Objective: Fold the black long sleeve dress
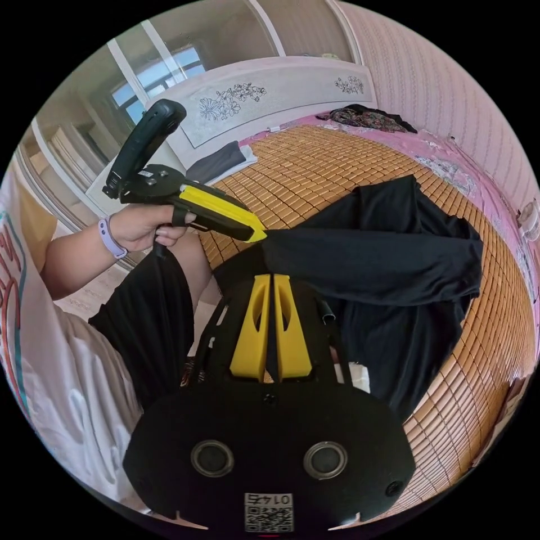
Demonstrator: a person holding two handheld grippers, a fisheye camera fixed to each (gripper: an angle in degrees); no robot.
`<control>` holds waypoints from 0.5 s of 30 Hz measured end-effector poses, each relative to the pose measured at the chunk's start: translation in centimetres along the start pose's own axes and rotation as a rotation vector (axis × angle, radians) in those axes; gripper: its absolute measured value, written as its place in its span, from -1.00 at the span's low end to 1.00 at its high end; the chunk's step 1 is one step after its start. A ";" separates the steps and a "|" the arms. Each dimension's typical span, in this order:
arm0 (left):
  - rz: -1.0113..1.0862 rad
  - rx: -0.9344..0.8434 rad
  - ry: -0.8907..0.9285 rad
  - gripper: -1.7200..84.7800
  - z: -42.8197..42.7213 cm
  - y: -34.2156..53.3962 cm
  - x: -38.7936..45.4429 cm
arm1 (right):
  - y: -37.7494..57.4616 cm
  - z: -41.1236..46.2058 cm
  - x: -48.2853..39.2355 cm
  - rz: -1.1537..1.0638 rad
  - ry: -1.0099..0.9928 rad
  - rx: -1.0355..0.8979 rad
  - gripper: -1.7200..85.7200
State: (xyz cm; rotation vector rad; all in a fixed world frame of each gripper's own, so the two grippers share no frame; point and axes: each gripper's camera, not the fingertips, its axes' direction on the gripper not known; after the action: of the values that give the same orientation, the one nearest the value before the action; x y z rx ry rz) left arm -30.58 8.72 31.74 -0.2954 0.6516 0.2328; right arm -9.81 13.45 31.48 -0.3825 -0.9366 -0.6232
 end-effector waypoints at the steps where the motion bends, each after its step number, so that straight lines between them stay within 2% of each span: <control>1: -0.003 -0.028 -0.016 -0.98 0.6 -0.4 -0.8 | -0.4 0.2 0.3 -0.004 -0.015 -0.013 -0.95; 3: -0.022 -0.070 -0.074 -0.98 1.7 -0.9 -1.9 | -1.6 2.4 1.8 0.006 -0.067 -0.108 -0.95; 7: 0.001 -0.209 -0.020 -0.98 4.2 -1.8 -3.6 | -1.9 4.8 4.4 0.055 -0.055 -0.225 -0.92; 11: -0.063 -0.091 0.103 -0.97 2.2 -2.8 -6.4 | -1.8 1.5 8.6 0.055 -0.127 -0.191 -0.85; 15: -0.059 0.067 0.232 -0.98 0.5 -7.7 -10.2 | -2.7 -5.4 17.1 0.136 0.002 -0.025 -0.81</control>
State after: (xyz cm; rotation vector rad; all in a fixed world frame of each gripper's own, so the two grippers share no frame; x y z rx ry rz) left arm -35.90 0.48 39.99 -0.2787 0.8773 0.1206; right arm -0.67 2.76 43.00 -0.4642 -0.8936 -0.5112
